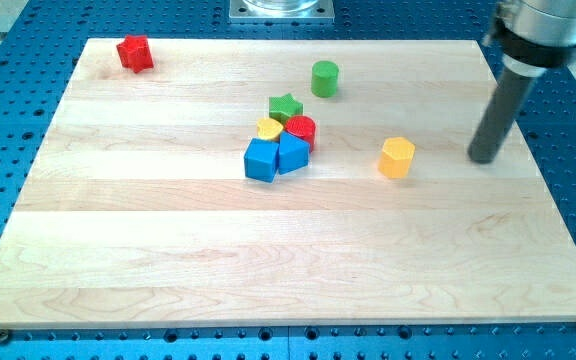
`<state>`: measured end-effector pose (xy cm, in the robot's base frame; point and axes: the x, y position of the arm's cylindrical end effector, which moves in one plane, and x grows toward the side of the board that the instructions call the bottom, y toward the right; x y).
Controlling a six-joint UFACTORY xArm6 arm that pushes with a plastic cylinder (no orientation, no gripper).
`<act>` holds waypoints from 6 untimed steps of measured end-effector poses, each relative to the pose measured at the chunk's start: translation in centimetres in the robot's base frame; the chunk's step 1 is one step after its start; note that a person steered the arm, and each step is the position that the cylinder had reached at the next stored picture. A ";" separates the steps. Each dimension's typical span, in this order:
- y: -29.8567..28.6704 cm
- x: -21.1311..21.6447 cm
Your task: Push the hexagon close to the red circle
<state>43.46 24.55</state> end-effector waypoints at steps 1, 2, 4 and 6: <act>-0.7 0.5; -0.7 0.8; -14.1 -0.6; -13.9 4.1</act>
